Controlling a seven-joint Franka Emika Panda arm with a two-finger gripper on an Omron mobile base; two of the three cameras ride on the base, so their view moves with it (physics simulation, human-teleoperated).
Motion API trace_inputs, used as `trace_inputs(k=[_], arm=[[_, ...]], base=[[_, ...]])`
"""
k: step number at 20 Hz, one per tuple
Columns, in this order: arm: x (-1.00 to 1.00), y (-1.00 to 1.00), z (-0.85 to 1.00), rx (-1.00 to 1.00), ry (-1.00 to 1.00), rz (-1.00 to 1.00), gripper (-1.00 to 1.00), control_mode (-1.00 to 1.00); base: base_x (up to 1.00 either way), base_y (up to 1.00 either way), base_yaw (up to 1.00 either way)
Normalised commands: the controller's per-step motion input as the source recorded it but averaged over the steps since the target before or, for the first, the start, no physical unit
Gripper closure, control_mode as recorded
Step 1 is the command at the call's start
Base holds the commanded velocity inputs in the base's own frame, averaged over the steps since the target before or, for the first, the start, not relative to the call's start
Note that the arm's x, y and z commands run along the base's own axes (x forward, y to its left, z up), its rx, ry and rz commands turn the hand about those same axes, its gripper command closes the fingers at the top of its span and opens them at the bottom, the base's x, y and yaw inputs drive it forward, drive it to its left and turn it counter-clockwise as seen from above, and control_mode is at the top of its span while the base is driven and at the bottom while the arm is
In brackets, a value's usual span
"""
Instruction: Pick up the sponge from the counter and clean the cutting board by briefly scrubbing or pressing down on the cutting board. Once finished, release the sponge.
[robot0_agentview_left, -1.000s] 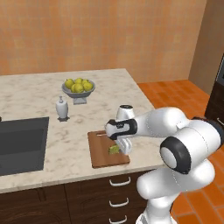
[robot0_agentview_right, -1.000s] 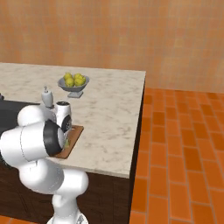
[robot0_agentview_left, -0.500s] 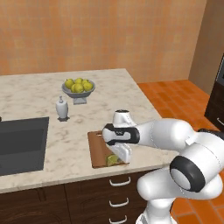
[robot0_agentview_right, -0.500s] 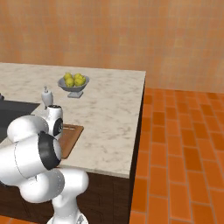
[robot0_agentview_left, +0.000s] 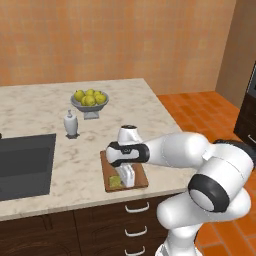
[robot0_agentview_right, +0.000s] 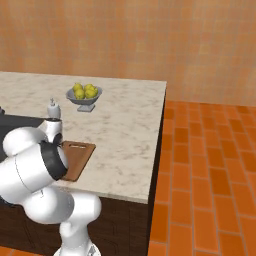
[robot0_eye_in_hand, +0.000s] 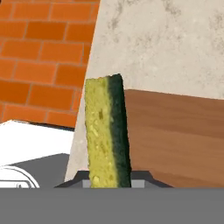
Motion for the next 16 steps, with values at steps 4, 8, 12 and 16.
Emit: trace_inputs(k=[4, 8, 12, 16], arm=[[0.32, 0.26, -0.08, -0.04, 0.05, -0.19, 1.0, -1.0], [0.29, 0.01, -0.41, -0.13, 0.0, -0.2, 1.0, -1.0], [0.27, 0.0, -0.78, -0.23, -0.05, -0.18, 1.0, -1.0], [0.47, 0.0, -0.49, -0.15, -0.16, -0.2, 1.0, -1.0]], base=[[0.0, 0.0, 0.0], [0.0, 0.0, 0.0], [0.0, 0.0, 0.0], [0.0, 0.0, 0.0]])
